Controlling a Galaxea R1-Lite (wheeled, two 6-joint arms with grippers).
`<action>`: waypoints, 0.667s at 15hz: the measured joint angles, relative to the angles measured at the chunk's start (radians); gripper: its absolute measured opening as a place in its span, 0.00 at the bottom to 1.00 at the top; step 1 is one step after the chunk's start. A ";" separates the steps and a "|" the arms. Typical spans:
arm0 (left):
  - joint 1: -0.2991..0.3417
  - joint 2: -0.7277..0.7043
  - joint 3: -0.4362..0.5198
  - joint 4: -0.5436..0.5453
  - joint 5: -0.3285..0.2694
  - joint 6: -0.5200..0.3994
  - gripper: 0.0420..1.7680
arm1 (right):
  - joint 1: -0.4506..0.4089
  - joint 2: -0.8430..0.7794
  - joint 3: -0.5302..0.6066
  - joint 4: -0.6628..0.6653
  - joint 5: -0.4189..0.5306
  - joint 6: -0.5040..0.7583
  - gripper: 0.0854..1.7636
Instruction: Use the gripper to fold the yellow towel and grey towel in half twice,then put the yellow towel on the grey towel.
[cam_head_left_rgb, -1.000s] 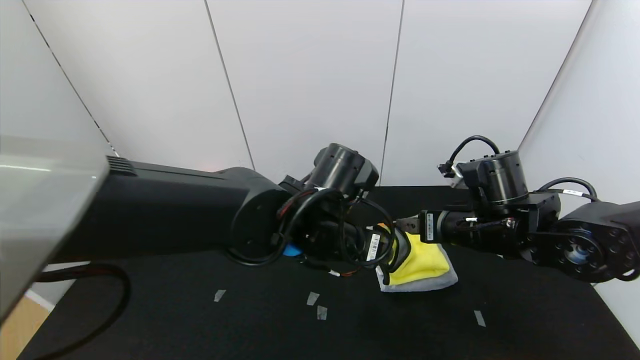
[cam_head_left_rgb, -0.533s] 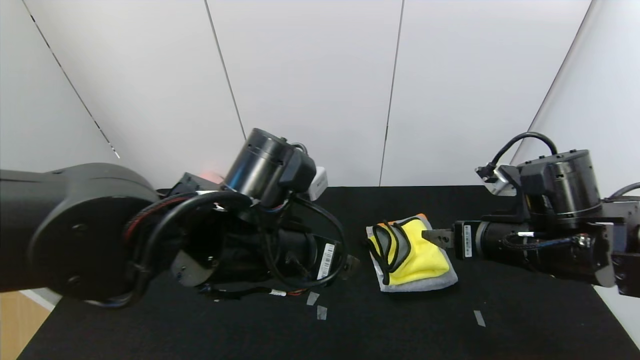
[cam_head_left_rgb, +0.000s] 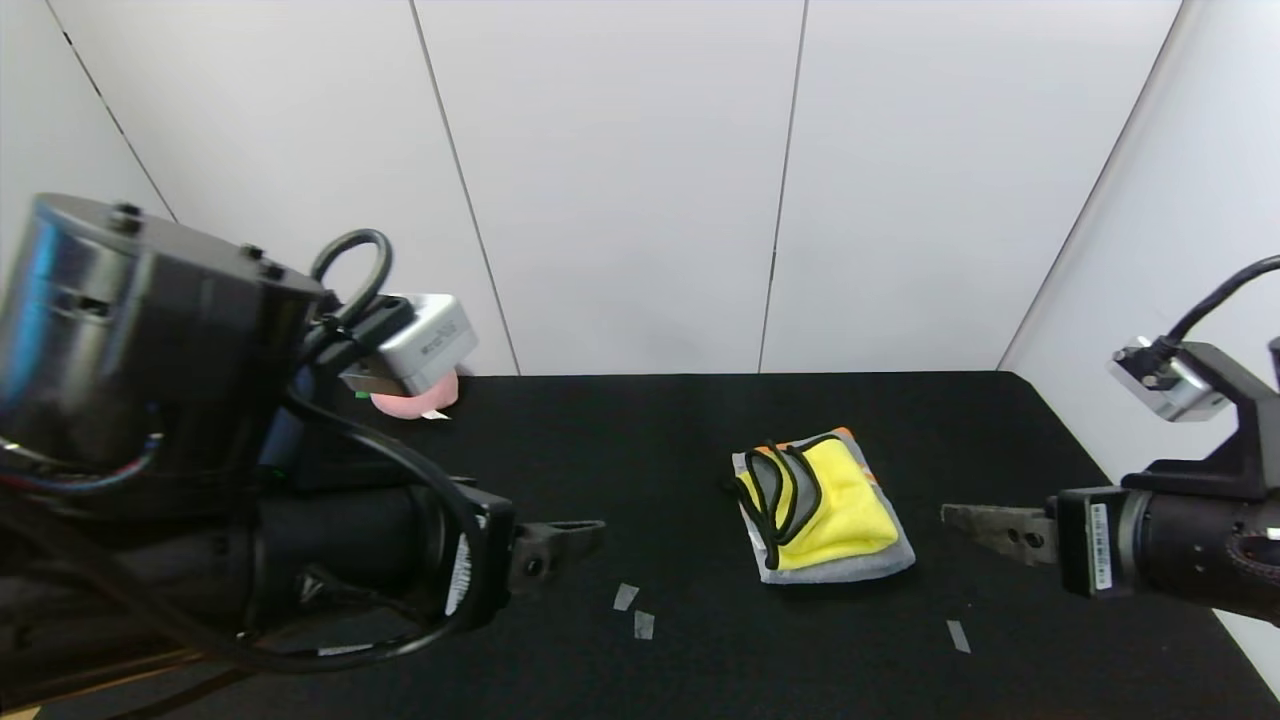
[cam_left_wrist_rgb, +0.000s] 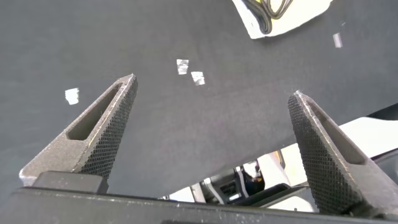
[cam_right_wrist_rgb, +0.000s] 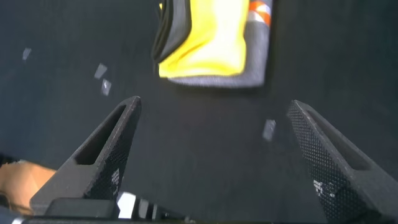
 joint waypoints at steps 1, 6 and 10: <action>0.007 -0.040 0.013 0.011 0.005 0.006 0.97 | -0.003 -0.035 0.002 0.037 0.000 0.000 0.96; 0.078 -0.243 0.046 0.107 0.020 0.050 0.97 | -0.078 -0.185 0.002 0.141 0.000 -0.002 0.96; 0.147 -0.389 0.089 0.151 0.017 0.095 0.97 | -0.176 -0.299 0.043 0.161 0.001 -0.029 0.96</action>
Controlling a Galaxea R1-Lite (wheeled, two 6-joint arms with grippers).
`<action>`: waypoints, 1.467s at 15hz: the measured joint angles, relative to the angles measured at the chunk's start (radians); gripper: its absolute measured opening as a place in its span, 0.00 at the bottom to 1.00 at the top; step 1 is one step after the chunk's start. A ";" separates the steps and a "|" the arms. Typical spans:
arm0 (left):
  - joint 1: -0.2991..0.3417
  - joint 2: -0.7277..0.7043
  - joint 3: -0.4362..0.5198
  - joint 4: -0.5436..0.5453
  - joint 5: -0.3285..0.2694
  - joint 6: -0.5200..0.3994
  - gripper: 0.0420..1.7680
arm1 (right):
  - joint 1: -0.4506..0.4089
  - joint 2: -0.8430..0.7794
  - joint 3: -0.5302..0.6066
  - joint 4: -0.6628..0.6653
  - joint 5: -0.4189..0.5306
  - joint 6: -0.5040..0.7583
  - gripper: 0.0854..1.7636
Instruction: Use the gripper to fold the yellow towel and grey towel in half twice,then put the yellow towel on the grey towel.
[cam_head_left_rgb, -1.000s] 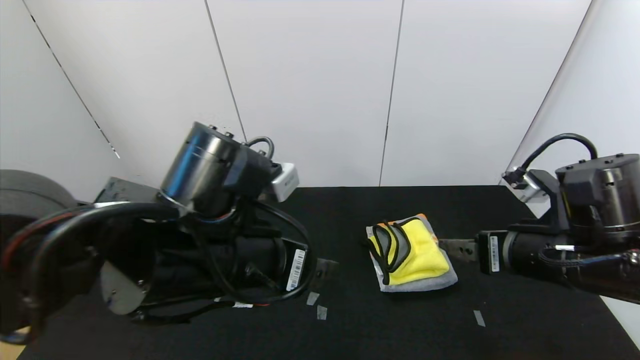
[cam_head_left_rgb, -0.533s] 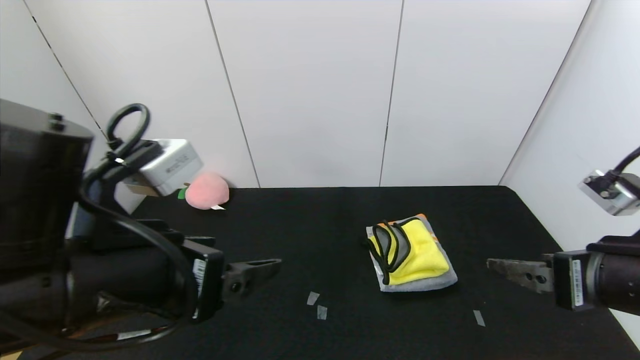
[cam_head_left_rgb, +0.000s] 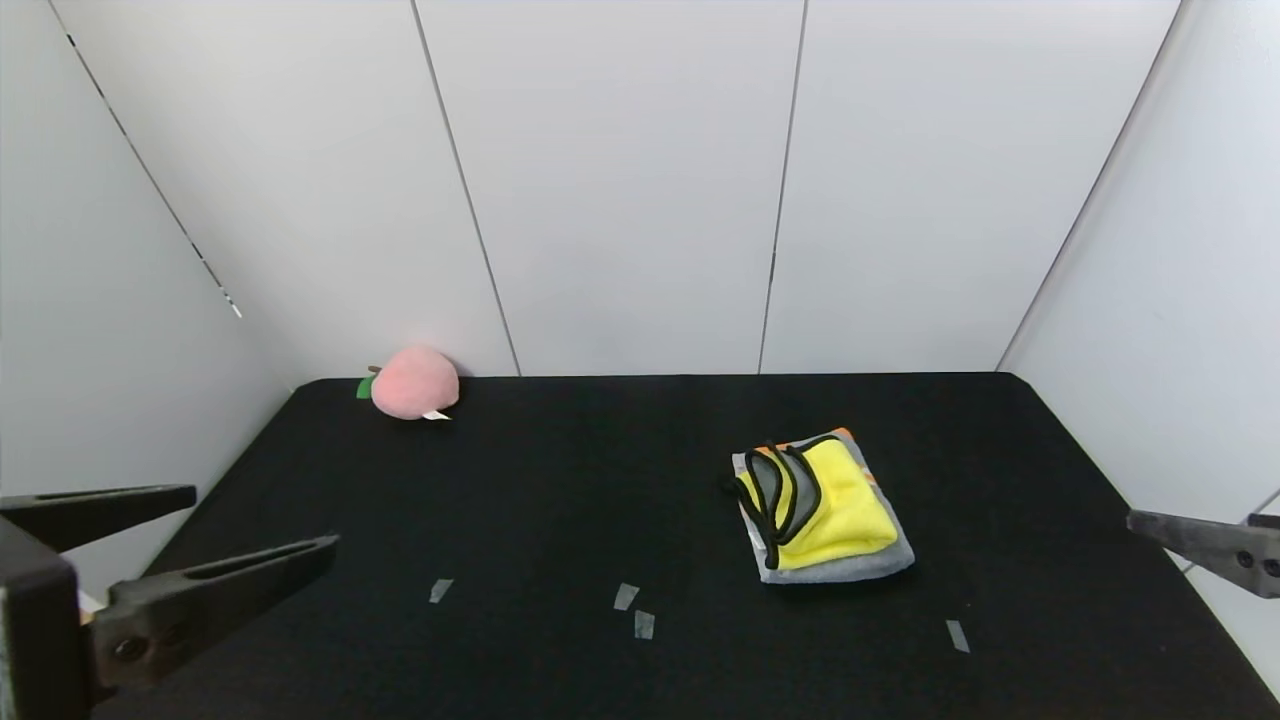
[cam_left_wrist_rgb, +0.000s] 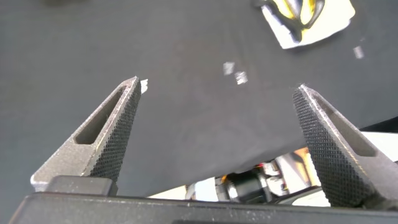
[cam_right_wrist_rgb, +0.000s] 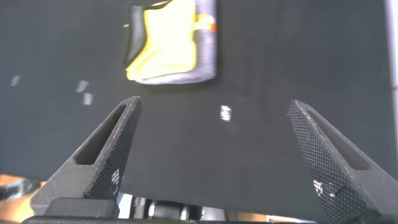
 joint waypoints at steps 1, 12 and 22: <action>0.021 -0.035 0.005 0.026 -0.004 0.011 0.97 | -0.021 -0.033 0.007 0.028 0.000 -0.010 0.96; 0.252 -0.418 0.035 0.293 -0.178 0.066 0.97 | -0.201 -0.397 0.024 0.253 0.009 -0.038 0.96; 0.554 -0.696 0.047 0.531 -0.459 0.142 0.97 | -0.324 -0.738 0.024 0.551 0.134 -0.083 0.96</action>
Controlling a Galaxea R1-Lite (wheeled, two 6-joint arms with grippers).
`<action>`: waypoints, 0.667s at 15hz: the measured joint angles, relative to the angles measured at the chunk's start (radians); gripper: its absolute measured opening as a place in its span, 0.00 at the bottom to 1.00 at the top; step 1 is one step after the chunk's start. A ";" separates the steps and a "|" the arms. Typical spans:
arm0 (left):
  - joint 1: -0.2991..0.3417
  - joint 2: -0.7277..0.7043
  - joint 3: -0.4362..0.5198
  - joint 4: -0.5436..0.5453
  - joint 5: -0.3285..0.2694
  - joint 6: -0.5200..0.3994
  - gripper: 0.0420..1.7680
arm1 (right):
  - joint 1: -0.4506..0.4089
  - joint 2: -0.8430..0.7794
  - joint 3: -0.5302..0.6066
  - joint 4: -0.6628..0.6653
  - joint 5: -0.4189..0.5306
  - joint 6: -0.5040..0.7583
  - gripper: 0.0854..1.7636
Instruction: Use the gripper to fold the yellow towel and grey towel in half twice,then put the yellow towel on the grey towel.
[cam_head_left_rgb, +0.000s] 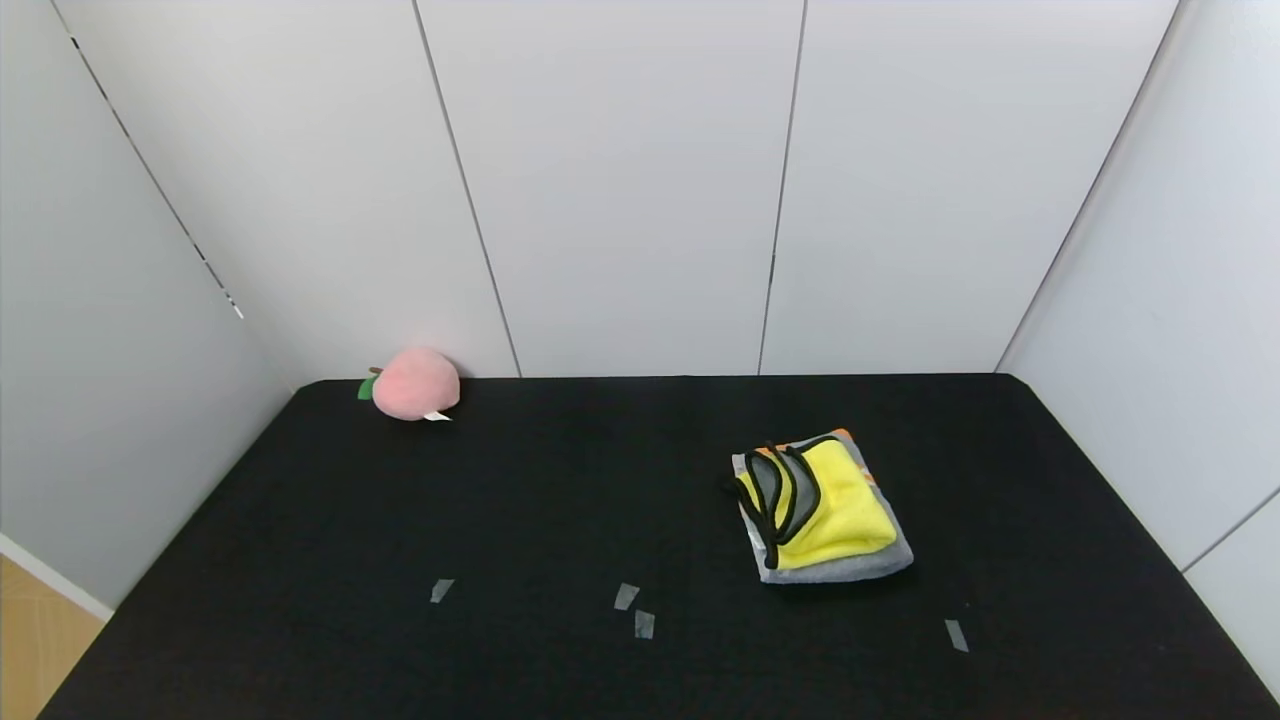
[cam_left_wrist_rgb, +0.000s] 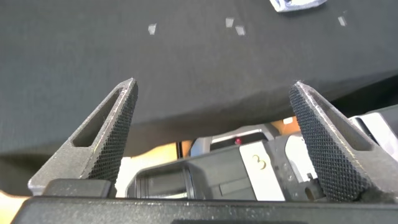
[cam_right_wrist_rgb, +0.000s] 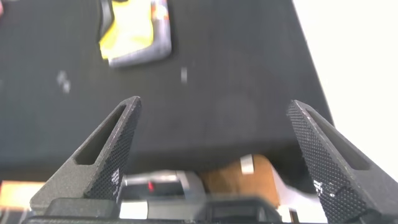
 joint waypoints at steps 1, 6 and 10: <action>0.009 -0.016 0.006 0.003 -0.003 0.000 0.97 | -0.004 -0.030 -0.001 0.013 0.006 -0.002 0.96; 0.049 -0.124 0.071 0.024 -0.058 0.022 0.97 | 0.009 -0.175 0.057 0.013 0.016 -0.006 0.96; 0.056 -0.243 0.133 0.023 -0.058 0.014 0.97 | 0.013 -0.275 0.141 0.013 -0.007 -0.007 0.97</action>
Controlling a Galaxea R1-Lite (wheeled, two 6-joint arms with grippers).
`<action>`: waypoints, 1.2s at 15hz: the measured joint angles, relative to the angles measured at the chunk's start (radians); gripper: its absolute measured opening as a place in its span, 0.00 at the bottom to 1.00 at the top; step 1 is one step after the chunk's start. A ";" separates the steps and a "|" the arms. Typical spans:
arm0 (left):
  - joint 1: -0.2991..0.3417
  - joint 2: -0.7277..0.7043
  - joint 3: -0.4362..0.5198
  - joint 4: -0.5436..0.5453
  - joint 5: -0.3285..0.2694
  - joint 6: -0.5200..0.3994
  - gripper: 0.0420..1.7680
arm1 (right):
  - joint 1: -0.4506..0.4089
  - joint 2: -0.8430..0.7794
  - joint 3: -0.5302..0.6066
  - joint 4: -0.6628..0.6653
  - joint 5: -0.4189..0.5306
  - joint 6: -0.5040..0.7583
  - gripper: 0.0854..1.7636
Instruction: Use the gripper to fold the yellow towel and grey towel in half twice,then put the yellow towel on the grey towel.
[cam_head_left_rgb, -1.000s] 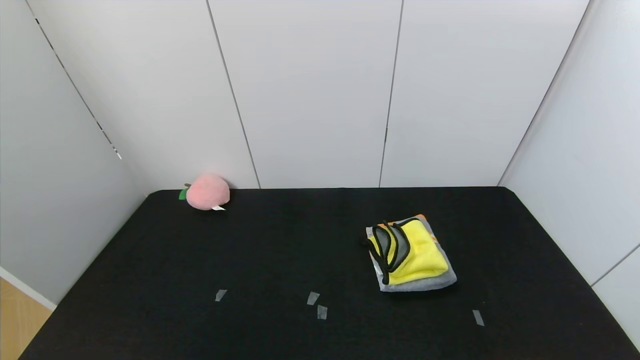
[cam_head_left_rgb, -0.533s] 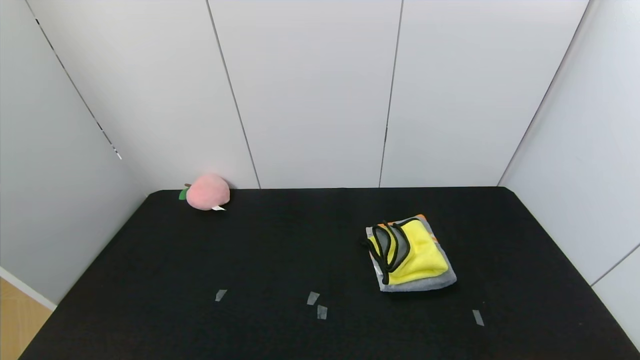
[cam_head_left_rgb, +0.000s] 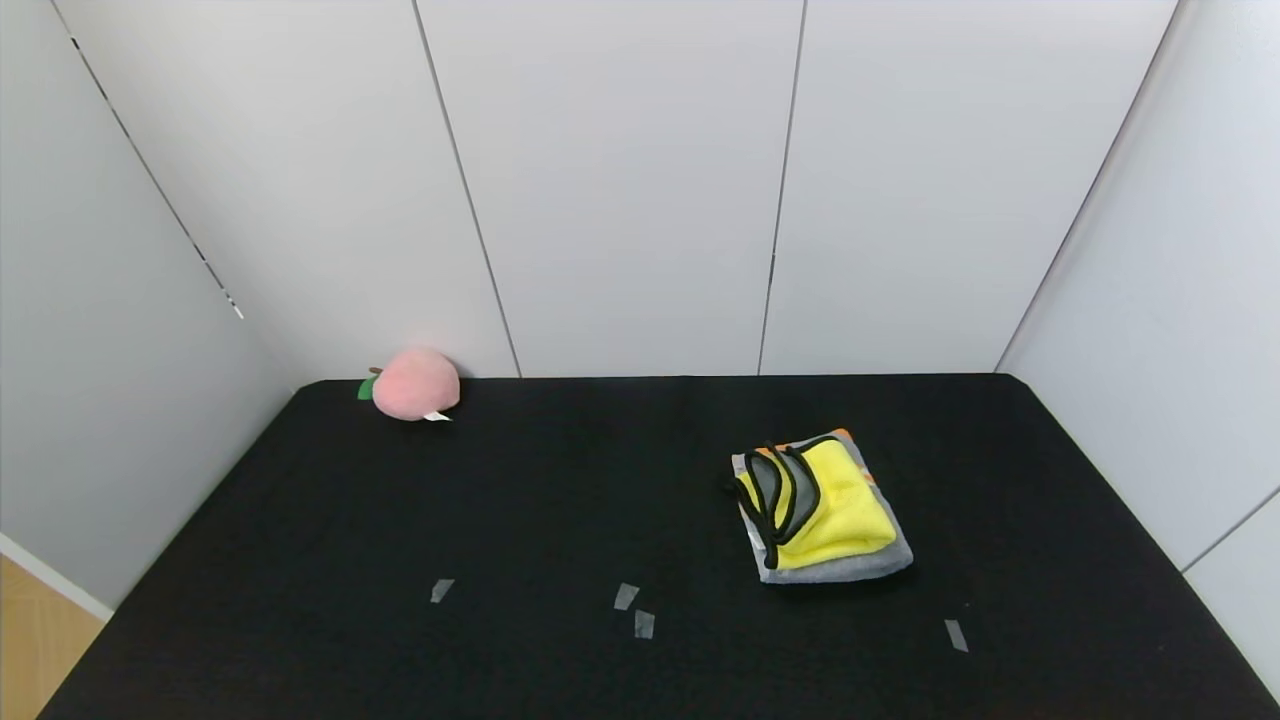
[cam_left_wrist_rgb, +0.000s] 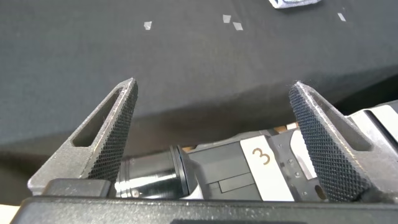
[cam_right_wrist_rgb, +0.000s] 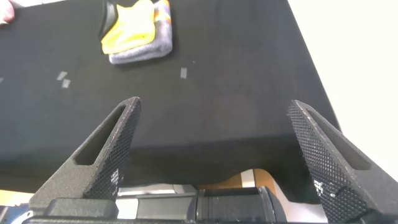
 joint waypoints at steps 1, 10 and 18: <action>0.000 -0.018 0.008 0.000 0.010 -0.006 0.97 | 0.000 -0.008 0.015 -0.003 -0.002 -0.001 0.97; 0.001 -0.051 0.311 -0.504 0.234 -0.020 0.97 | 0.000 -0.022 0.319 -0.583 -0.018 -0.025 0.97; 0.001 -0.051 0.710 -0.912 0.263 0.098 0.97 | 0.007 -0.023 0.598 -0.853 0.033 -0.104 0.97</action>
